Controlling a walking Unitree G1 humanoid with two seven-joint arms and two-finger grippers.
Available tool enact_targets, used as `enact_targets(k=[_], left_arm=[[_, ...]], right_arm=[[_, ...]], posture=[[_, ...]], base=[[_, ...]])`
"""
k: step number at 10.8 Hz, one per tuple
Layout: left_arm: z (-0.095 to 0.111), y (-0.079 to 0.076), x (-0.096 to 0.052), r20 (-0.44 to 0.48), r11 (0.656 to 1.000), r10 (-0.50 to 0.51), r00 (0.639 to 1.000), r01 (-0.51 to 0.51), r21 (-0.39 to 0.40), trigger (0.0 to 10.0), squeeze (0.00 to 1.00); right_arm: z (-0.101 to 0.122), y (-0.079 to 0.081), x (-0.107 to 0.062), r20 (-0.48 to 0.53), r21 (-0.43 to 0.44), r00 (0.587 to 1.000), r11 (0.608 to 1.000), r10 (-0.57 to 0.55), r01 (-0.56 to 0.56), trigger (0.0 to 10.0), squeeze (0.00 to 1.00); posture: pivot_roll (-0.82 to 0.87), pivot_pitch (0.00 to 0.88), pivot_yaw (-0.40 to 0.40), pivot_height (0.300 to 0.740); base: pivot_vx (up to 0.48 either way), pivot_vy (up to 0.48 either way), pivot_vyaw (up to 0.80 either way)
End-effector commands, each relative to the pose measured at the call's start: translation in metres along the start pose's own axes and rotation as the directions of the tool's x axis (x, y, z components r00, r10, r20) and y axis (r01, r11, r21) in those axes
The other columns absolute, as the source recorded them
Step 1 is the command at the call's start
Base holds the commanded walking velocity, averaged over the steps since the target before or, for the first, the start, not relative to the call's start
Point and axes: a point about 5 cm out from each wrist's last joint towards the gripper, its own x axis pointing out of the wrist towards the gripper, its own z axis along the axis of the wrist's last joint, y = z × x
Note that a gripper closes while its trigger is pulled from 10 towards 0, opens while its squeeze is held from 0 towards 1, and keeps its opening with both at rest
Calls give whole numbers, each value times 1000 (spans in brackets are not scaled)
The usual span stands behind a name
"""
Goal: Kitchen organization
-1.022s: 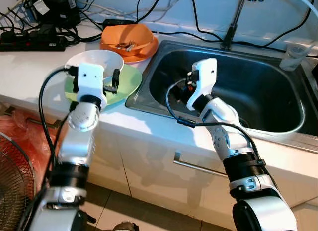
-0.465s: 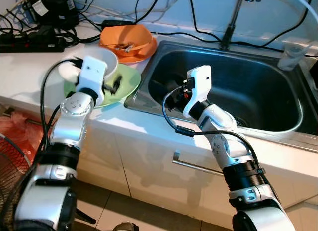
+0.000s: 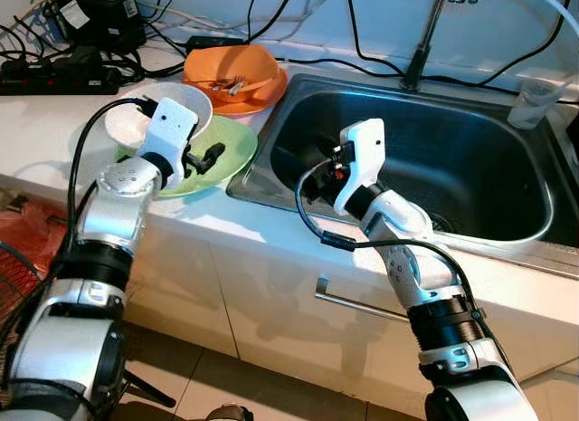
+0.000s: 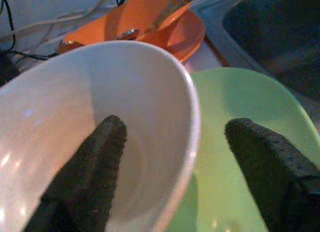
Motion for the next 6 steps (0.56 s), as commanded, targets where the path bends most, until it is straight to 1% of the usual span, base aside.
enact_targets(k=[1, 6], left_arm=[[0, 2, 0, -2, 1000, -19, 1000, 19, -3, 0, 0], [-4, 1, 1, -20, 999, -48, 999, 48, 1, 0, 0]], right_arm=[[5, 1, 0, 7, -12, 1000, 1000, 12, -12, 10000, 0], [4, 0, 0, -1, -15, 1000, 1000, 8, -8, 10000, 0]], posture=[[37, 32, 19, 740], [34, 34, 15, 740]], base=[[0, 0, 0], [0, 0, 0]])
